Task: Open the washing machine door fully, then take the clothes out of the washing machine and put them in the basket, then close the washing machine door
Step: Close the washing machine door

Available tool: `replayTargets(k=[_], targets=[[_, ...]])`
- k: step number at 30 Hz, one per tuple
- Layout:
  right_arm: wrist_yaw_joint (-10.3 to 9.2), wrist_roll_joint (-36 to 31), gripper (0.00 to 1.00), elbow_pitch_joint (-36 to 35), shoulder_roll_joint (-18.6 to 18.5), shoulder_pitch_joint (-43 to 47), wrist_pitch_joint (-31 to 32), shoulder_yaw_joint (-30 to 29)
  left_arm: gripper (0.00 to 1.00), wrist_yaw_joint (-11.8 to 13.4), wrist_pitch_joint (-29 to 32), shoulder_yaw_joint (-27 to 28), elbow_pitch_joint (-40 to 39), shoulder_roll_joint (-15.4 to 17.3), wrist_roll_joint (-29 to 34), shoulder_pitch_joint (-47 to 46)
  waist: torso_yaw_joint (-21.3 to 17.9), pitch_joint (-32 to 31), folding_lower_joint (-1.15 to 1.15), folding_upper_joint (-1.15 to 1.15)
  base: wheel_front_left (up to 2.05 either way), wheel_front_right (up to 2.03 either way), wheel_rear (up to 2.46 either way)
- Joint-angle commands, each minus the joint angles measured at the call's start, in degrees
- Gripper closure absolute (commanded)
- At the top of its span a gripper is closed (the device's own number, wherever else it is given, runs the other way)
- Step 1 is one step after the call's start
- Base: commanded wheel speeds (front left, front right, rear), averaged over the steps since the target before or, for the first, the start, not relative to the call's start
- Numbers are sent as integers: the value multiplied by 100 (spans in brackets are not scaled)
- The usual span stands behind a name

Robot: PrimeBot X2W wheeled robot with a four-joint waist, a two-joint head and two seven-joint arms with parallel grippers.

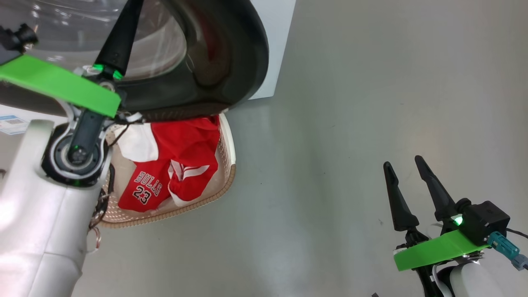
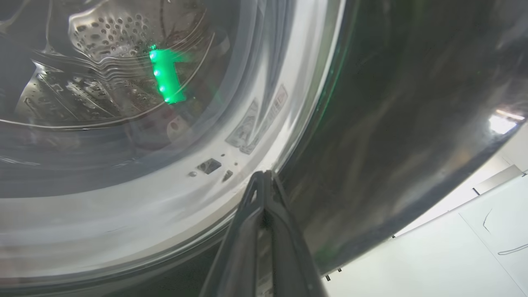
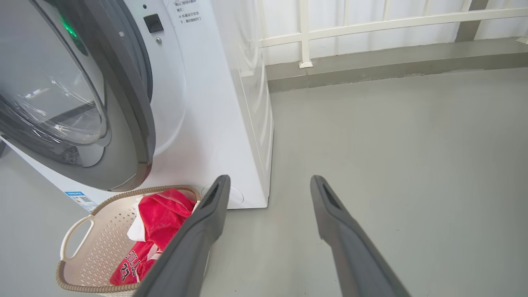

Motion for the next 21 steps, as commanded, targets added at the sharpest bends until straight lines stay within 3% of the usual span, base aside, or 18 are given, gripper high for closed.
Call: replayTargets(k=[1,9,21], targets=[[42,85,0,-139,-51,-87,-37,130,100,-32,-76,51,-47,246,-10,-226,-22,-2,0,0,0,0,0],[42,54,0,-114,-51,-51,-37,41,100,-32,-342,-380,8,395,-188,-114,93,-135,0,0,0,0,0],[42,-138,0,0,-51,176,-37,-108,100,-32,-1150,-1235,-79,544,-114,932,391,-690,0,0,0,0,0]])
